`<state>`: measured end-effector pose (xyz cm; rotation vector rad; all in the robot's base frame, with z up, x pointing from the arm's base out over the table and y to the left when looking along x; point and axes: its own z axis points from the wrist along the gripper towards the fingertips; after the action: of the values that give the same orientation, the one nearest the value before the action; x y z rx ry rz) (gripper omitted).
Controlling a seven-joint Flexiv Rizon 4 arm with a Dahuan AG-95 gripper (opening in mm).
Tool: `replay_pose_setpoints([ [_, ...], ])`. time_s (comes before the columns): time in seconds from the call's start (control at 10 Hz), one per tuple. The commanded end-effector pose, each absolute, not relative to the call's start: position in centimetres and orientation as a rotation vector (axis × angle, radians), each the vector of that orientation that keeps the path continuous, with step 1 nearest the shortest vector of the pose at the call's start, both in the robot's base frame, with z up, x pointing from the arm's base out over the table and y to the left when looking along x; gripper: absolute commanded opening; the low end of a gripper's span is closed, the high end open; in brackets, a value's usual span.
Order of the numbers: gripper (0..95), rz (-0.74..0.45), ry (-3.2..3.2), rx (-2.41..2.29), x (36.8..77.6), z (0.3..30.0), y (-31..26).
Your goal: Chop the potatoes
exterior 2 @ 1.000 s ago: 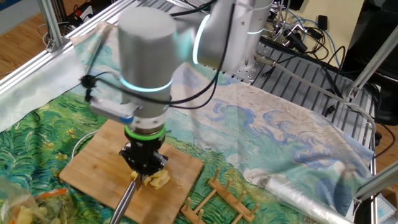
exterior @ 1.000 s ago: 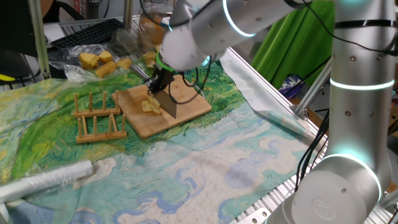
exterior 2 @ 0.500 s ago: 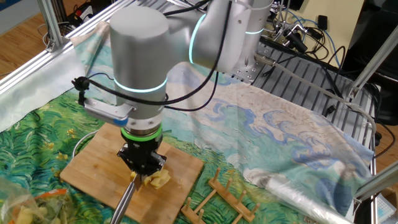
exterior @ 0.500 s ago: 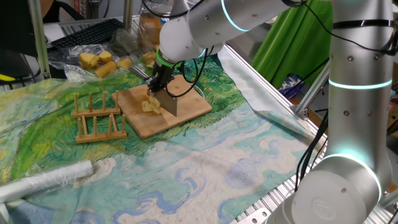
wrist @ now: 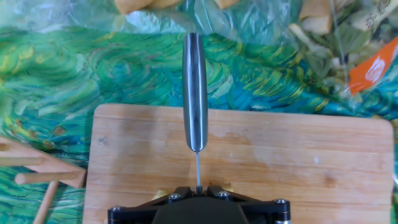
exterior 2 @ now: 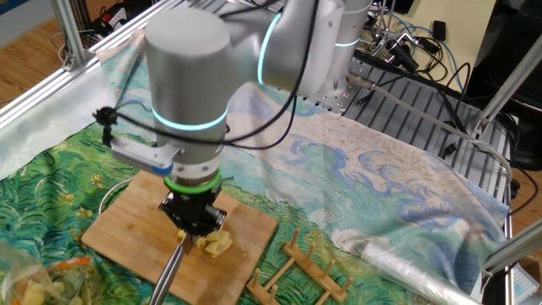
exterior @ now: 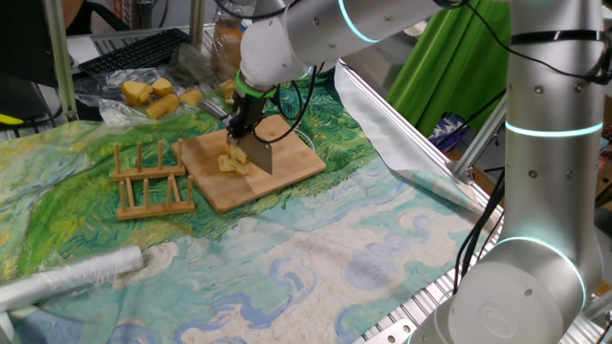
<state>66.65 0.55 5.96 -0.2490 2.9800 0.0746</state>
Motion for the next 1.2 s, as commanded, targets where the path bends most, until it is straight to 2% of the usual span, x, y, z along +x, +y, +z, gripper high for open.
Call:
replay_pose_setpoints([
  [0.1,0.0,0.075,2.976,-0.239,66.6,6.1,0.4],
  [0.3,0.0,0.083,2.963,-0.235,66.6,5.3,0.7],
  [0.5,0.0,0.087,2.941,-0.236,66.9,2.0,1.2],
  [0.6,0.0,0.089,2.954,-0.237,67.0,1.6,1.2],
  [1.2,0.0,0.132,2.949,-0.195,67.1,3.0,1.2],
])
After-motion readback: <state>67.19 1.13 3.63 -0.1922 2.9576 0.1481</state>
